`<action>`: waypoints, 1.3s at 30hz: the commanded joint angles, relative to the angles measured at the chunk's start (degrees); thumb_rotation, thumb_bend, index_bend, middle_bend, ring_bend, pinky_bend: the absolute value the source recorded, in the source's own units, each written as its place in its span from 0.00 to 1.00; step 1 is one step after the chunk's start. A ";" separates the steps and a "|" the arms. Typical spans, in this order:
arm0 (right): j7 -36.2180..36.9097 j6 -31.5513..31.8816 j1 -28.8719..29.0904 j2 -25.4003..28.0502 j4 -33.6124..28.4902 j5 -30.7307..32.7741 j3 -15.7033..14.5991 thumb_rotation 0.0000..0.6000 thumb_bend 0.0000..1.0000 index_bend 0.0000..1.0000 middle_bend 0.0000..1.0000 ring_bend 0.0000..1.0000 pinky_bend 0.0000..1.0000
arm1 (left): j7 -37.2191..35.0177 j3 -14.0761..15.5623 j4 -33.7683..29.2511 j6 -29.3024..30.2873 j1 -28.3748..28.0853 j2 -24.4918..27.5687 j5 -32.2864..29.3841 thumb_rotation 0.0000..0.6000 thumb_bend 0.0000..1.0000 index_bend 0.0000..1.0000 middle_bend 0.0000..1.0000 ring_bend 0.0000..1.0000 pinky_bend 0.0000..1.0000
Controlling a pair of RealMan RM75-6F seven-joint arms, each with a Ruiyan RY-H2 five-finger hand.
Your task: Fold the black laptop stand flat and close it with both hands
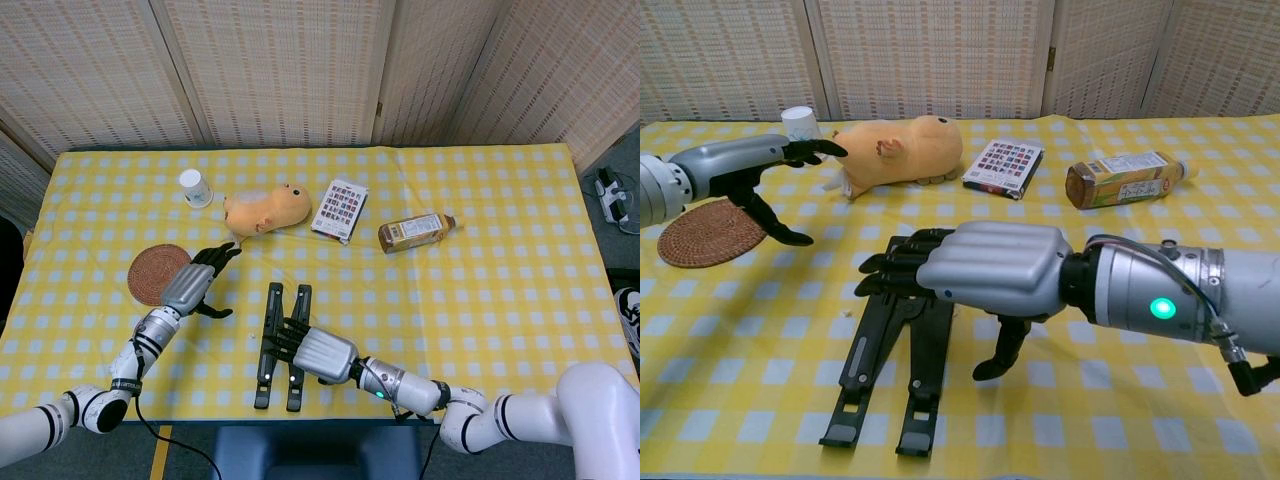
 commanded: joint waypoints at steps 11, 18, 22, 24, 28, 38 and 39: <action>-8.35 -13.13 10.23 -2.53 4.33 8.73 3.75 1.00 0.20 0.00 0.00 0.00 0.00 | -3.89 0.27 2.75 -0.70 0.84 -0.07 0.15 1.00 0.21 0.05 0.00 0.00 0.00; -9.63 -15.40 12.54 -4.65 7.23 9.87 3.26 1.00 0.20 0.00 0.00 0.00 0.00 | -5.72 0.38 4.17 -0.97 1.24 -0.14 0.41 1.00 0.21 0.05 0.00 0.00 0.00; -9.69 -16.13 13.48 -5.59 8.37 10.45 3.07 1.00 0.20 0.00 0.00 0.00 0.00 | -6.50 0.28 4.68 -0.95 1.41 -0.20 0.51 1.00 0.21 0.05 0.00 0.00 0.00; -9.42 -16.28 13.85 -5.84 8.74 10.87 3.18 1.00 0.20 0.00 0.00 0.00 0.00 | -6.78 0.27 4.82 -0.89 1.48 -0.18 0.66 1.00 0.21 0.05 0.00 0.00 0.00; -8.97 -16.40 14.49 -5.86 9.18 11.51 3.41 1.00 0.20 0.00 0.03 0.00 0.00 | -7.16 0.28 4.97 -0.87 1.59 -0.13 0.87 1.00 0.21 0.05 0.00 0.00 0.00; -7.58 -18.30 16.58 -6.23 10.48 13.80 3.71 1.00 0.22 0.08 0.12 0.00 0.00 | -7.61 0.17 5.11 -1.00 1.72 -0.28 0.79 1.00 0.21 0.05 0.00 0.00 0.00; -7.54 -18.36 16.79 -6.33 10.70 13.79 3.70 1.00 0.22 0.08 0.12 0.00 0.00 | -7.65 0.19 5.15 -1.00 1.79 -0.28 0.76 1.00 0.21 0.05 0.00 0.00 0.00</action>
